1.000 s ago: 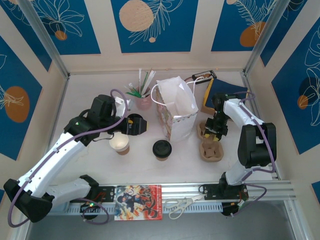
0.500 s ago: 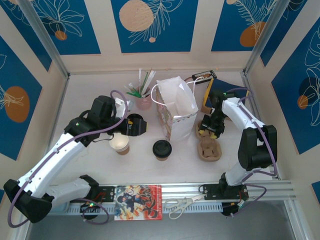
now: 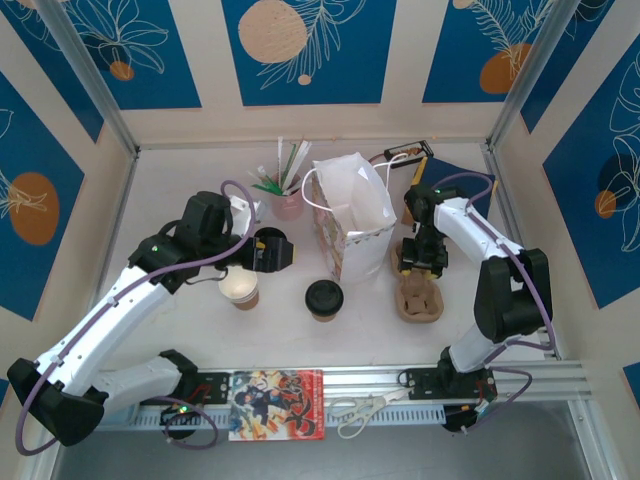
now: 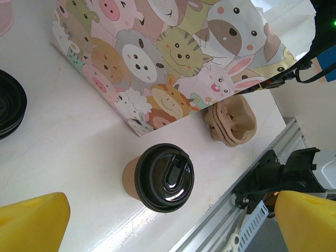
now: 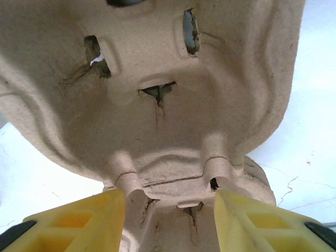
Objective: Pack the takeout coffee
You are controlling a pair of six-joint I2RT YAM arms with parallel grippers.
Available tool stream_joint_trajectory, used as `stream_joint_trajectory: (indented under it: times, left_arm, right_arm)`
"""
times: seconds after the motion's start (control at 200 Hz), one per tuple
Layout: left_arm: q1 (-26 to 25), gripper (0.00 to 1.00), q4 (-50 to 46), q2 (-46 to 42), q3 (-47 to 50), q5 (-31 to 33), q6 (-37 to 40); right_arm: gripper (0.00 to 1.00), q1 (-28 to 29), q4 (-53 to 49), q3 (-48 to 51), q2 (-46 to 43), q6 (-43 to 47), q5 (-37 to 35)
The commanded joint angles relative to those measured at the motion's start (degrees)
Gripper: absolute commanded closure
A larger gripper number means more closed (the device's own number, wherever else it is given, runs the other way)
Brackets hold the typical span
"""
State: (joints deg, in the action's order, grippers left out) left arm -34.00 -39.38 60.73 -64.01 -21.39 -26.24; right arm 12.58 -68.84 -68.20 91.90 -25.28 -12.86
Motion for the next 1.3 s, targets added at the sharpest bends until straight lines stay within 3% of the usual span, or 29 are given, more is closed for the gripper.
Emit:
stream_joint_trajectory:
  times: [0.0, 0.315, 0.64, 0.87, 1.12, 1.295]
  left_arm:
    - [-0.36, 0.0, 0.87, -1.49, 0.52, -0.14, 0.77]
    - [-0.35, 0.0, 0.63, -2.54, 0.78, -0.33, 0.88]
    - [-0.3, 0.0, 0.37, -2.49, 0.63, -0.05, 0.99]
    - [-0.37, 0.0, 0.87, -2.31, 0.66, -0.23, 0.84]
    - [-0.32, 0.0, 0.88, -2.34, 0.85, -0.32, 0.68]
    - [-0.37, 0.0, 0.75, -2.66, 1.04, -0.23, 0.62]
  right_arm:
    - [0.51, 0.28, -1.03, 0.62, 1.02, 1.05, -0.2]
    - [0.53, 1.15, -0.25, 1.03, 3.59, 1.11, -0.06]
    - [0.64, 1.18, -0.66, 0.65, 3.87, -0.05, 0.03]
    - [0.69, -1.89, -0.69, 1.23, 1.54, -3.99, 5.17]
    - [0.68, -4.27, -0.27, 1.33, -0.05, -7.72, 9.36]
    - [0.61, -3.39, -0.47, 1.4, 0.4, -6.14, 6.86]
